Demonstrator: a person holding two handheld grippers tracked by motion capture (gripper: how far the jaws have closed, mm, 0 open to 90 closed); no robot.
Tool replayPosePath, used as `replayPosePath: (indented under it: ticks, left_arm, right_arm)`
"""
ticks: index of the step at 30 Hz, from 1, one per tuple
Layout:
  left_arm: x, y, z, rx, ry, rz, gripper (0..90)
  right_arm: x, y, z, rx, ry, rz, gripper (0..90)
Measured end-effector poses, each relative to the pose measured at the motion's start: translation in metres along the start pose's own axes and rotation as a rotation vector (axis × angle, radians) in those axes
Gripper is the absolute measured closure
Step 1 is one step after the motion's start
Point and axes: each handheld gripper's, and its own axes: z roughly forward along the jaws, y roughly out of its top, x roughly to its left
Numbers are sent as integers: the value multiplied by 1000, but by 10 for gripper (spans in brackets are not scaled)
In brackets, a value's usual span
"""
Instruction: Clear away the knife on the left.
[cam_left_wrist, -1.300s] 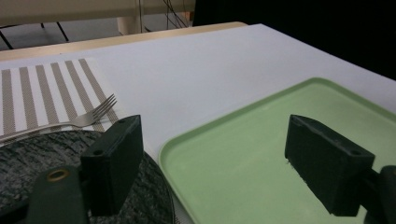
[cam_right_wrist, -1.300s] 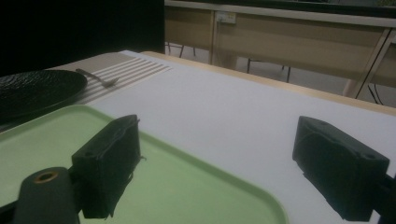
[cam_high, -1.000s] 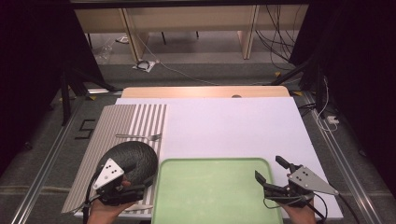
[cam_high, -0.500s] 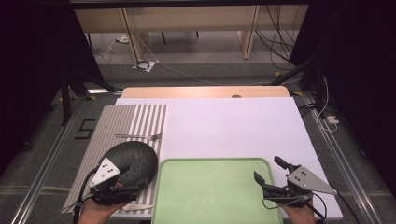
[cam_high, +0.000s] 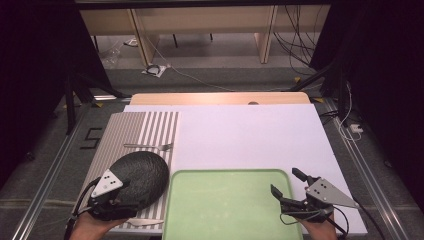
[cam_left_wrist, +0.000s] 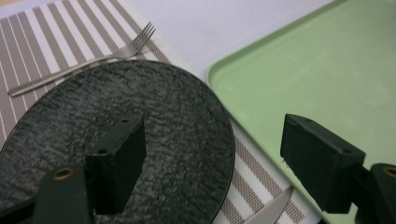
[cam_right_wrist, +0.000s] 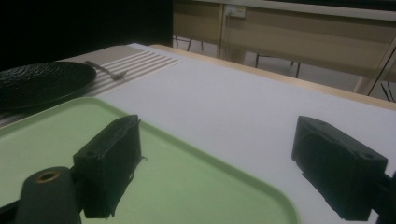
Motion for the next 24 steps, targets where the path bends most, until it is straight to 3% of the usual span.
replayPosePath:
  ticks: [24]
  left_arm:
    - [24, -18, -7, 250, 42, -1, 238]
  right_arm:
    - [3, -1, 3, 24, 33, -16, 171]
